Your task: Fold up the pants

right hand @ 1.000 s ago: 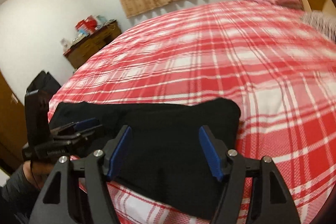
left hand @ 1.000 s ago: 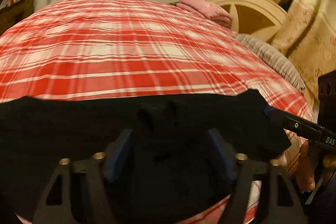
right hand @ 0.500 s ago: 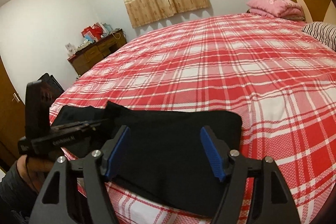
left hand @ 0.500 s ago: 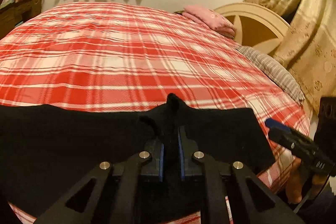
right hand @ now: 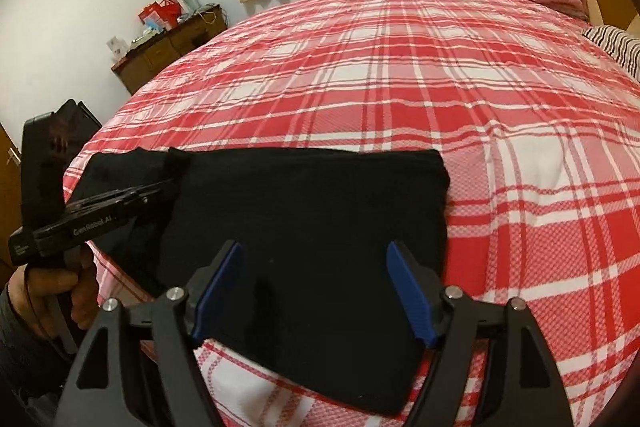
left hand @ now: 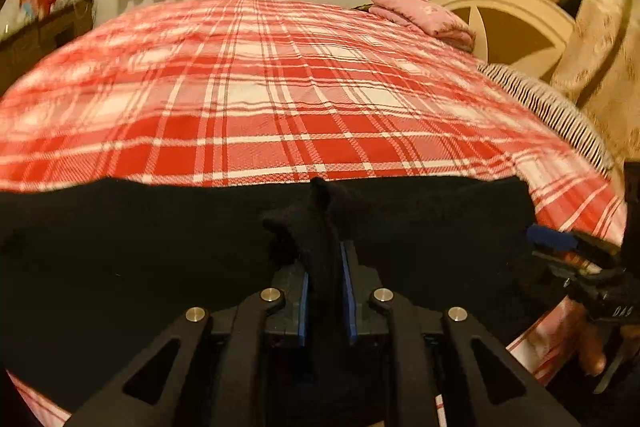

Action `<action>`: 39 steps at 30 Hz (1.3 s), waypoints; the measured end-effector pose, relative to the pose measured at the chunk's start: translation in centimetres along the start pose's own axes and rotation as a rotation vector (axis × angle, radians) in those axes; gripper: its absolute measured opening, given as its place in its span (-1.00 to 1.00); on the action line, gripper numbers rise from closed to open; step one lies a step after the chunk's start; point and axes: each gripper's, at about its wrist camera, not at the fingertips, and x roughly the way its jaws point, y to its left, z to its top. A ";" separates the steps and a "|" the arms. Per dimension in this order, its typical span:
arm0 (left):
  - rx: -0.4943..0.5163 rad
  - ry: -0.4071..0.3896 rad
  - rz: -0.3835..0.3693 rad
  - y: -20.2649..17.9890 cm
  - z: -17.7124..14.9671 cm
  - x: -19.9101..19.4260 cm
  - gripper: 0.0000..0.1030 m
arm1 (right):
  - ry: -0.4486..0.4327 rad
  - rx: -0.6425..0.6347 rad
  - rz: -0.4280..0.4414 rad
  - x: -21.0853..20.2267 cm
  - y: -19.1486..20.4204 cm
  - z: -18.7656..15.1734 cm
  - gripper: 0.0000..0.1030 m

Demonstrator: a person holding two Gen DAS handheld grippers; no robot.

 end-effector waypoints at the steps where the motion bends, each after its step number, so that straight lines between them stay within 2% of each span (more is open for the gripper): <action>1: 0.016 -0.005 0.018 -0.2 -0.1 -0.2 -0.59 | -0.002 -0.004 0.000 0.0 0.0 -0.1 0.53; 2: 0.030 -0.009 0.051 -0.3 -0.3 -0.3 -0.39 | -0.004 -0.009 -0.003 -0.1 0.1 -0.1 0.53; 3: 0.036 -0.012 0.074 -0.3 -0.4 -0.5 -0.28 | -0.013 -0.011 -0.007 -0.3 0.2 -0.1 0.52; 5: 0.033 -0.024 0.094 0.1 -0.8 -0.7 0.06 | -0.048 -0.011 -0.021 -1.0 0.6 0.0 0.54; 8: 0.008 -0.011 0.089 0.9 -1.3 -0.7 0.08 | -0.090 -0.092 -0.084 -1.5 2.1 -0.2 0.57; 11: -0.013 -0.011 0.069 1.4 -1.7 -0.7 0.10 | 0.004 -0.130 -0.107 0.5 2.6 -1.0 0.61; 15: -0.018 -0.018 0.061 1.5 -1.8 -0.6 0.12 | 0.005 -0.276 -0.207 1.2 4.4 -1.9 0.72; 17: -0.019 -0.020 0.057 1.5 -1.9 -0.8 0.12 | -0.003 -0.290 -0.229 1.4 4.6 -2.2 0.72; 19: -0.019 -0.021 0.053 1.6 -2.0 -0.9 0.12 | -0.009 -0.283 -0.230 1.0 4.7 -2.1 0.72; 22: -0.029 -0.020 0.047 1.9 -2.1 -1.2 0.13 | -0.066 -0.242 -0.170 -0.5 5.3 -1.5 0.72; 25: -0.033 -0.029 0.062 2.2 -1.9 -1.8 0.14 | -0.122 -0.278 -0.159 -0.8 7.3 -0.3 0.72; 28: -0.026 -0.052 0.091 2.6 -1.8 -2.8 0.16 | -0.117 -0.307 -0.153 0.6 9.2 1.0 0.72; 30: -0.021 -0.070 0.118 3.2 -1.7 -3.7 0.22 | -0.089 -0.324 -0.161 2.1 10.2 1.5 0.72; 32: -0.012 -0.092 0.150 4.2 -1.5 -4.8 0.25 | -0.013 -0.352 -0.187 4.6 10.8 1.4 0.72; 34: -0.009 -0.109 0.218 6.2 -1.4 -5.9 0.26 | 0.055 -0.382 -0.209 7.0 10.8 0.9 0.76; 36: -0.024 -0.118 0.298 9.2 -1.4 -7.0 0.26 | 0.020 -0.376 -0.200 7.0 10.4 0.7 0.79; 39: -0.065 -0.124 0.435 13.9 -1.5 -8.7 0.26 | 0.017 -0.354 -0.151 6.2 9.6 1.1 0.76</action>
